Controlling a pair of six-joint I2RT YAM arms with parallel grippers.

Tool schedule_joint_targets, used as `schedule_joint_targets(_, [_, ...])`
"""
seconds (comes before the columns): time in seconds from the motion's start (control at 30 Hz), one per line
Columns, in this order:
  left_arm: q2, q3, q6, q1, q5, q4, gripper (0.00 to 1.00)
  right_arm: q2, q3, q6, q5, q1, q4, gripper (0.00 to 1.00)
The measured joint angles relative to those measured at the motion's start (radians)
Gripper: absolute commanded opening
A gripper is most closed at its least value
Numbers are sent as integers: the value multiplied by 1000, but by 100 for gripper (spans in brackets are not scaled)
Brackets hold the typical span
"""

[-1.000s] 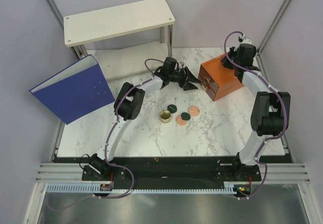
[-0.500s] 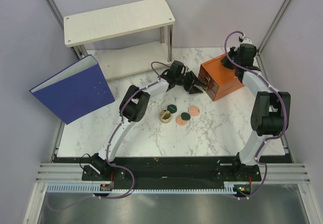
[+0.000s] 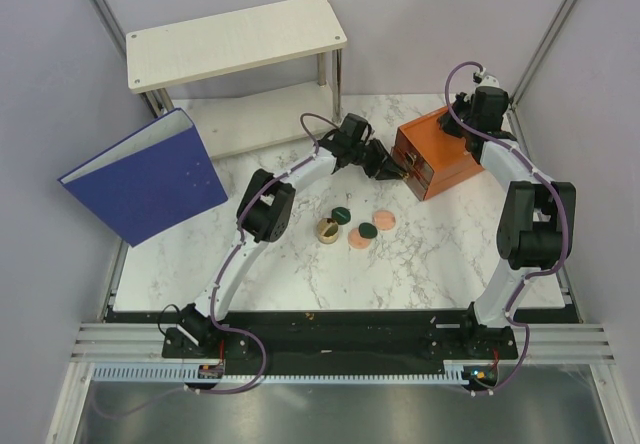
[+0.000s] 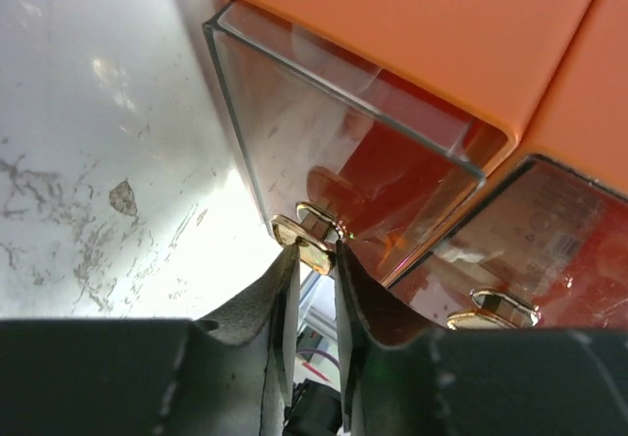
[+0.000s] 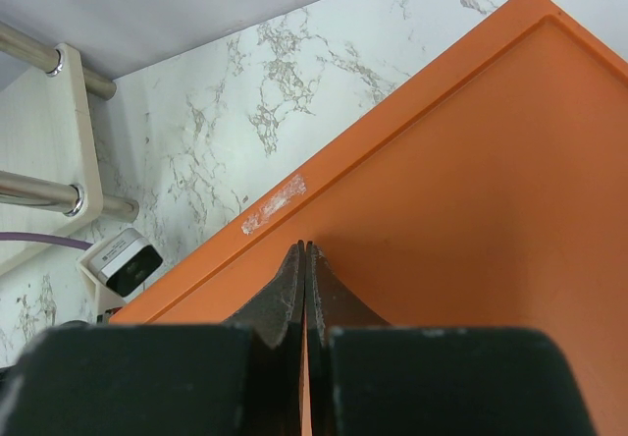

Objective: Organize the makeup

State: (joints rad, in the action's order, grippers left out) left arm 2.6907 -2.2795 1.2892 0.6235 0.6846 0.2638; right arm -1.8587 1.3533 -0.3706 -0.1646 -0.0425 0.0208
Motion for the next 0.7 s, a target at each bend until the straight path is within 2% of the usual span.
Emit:
schedule_joint_targets(0.2, [-22,3,-46,-8,-6,76,23,0,0,0,0,0,0,0])
schedule_joint_targets(0.7, [-292,398,-137,-63,-49,163,24,7,-7,0,0,0,8,0])
